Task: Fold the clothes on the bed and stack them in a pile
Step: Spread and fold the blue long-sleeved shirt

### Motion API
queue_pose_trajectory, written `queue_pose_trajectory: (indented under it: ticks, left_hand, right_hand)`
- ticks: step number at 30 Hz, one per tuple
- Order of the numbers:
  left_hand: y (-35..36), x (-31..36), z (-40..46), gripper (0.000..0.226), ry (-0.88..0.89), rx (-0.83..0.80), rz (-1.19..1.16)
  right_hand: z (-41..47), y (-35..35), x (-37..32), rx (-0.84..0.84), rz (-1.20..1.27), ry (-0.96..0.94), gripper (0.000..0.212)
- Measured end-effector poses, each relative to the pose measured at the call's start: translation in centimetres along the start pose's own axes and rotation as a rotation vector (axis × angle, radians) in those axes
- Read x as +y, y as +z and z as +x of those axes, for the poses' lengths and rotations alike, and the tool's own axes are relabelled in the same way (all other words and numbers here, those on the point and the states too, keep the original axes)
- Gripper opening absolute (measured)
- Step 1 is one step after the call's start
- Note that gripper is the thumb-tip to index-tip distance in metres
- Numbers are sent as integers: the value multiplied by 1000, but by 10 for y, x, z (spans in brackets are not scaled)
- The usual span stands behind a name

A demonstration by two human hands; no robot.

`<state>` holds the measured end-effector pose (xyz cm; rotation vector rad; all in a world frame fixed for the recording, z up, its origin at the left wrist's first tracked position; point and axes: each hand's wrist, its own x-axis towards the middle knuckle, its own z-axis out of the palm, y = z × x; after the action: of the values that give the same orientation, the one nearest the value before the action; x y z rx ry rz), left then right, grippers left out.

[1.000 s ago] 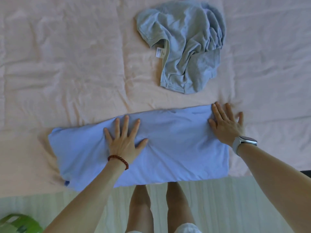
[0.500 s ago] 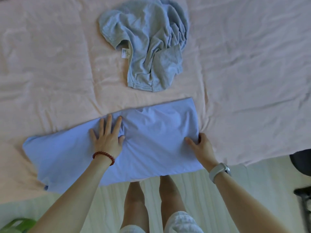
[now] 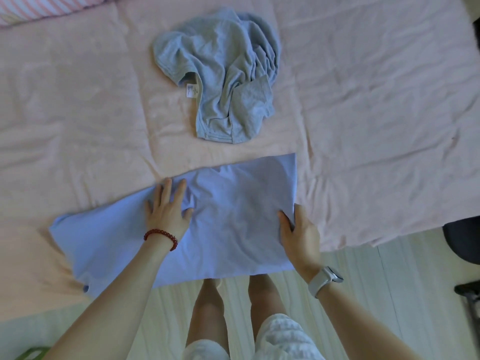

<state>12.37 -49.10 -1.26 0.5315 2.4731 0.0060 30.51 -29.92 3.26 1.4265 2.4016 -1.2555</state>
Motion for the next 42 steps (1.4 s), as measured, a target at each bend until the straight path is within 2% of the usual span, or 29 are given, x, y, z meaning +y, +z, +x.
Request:
queue_pose_trajectory:
  ticks: [2, 5, 8, 10, 12, 14, 16, 18, 19, 20, 21, 22, 25, 27, 29, 31, 33, 35, 37, 38, 40, 42]
  left_hand:
    - [-13, -4, -11, 67, -2, 53, -119]
    - [-30, -27, -38, 61, 10, 191, -383]
    - [-41, -72, -69, 44, -144, 231, -865]
    - [-44, -110, -90, 28, -328, 176, -1195]
    - [-39, -153, -110, 19, -498, 61, -1527]
    - [-24, -195, -126, 24, -608, -99, -1805]
    - [-7, -222, -134, 30, -643, -227, -1950]
    - [4, -228, -134, 32, -630, -319, -2101]
    - [6, -225, -132, 30, -615, -343, -2203]
    - [10, -223, -127, 28, -597, -339, -2263]
    - [15, -221, -122, 28, -593, -306, -2279]
    - [21, -219, -117, 29, -567, -230, -2198]
    - [31, -208, -111, 42, -501, 43, -1581]
    - [31, -194, -109, 61, -567, 154, -1394]
    - [30, -181, -107, 80, -679, 238, -1237]
    - [30, -173, -104, 90, -765, 296, -1033]
    - [30, -175, -95, 93, -814, 255, -931]
    - [32, -181, -83, 92, -809, 154, -954]
    - [34, -189, -74, 80, -753, 151, -1060]
    - [32, -191, -72, 67, -712, 169, -1068]
    - [25, -188, -75, 34, -616, 210, -1029]
    - [14, -181, -82, 14, -506, 272, -1047]
  right_hand:
    - [-16, -1, -22, -11, -25, -52, 42]
    - [-39, 6, -63, -39, -49, -163, 44]
    - [-63, 34, -110, -116, -29, -276, 22]
    - [-82, 67, -143, -148, -63, -363, 11]
    - [-102, 109, -172, -181, -75, -437, 20]
    - [-118, 158, -194, -307, -89, -476, 30]
    - [-125, 205, -207, -552, -149, -456, 40]
    - [-124, 238, -209, -763, -267, -442, 40]
    - [-122, 247, -205, -773, -316, -455, 38]
    - [-118, 250, -201, -713, -334, -475, 36]
    - [-114, 247, -195, -588, -306, -520, 34]
    - [-111, 240, -190, -434, -269, -583, 32]
    - [-94, 207, -171, -15, -287, -774, 29]
    - [-80, 189, -158, 107, -390, -811, 32]
    - [-68, 182, -145, 59, -422, -661, 42]
    - [-56, 180, -135, -44, -313, -379, 59]
    - [-47, 180, -127, -48, -132, -80, 76]
    - [-38, 181, -122, -115, 31, 88, 83]
    - [-33, 183, -118, -238, 100, 130, 74]
    - [-30, 185, -116, -265, 114, 120, 63]
    - [-26, 186, -119, -256, 134, 74, 37]
    - [-25, 182, -129, -251, 149, 4, 25]
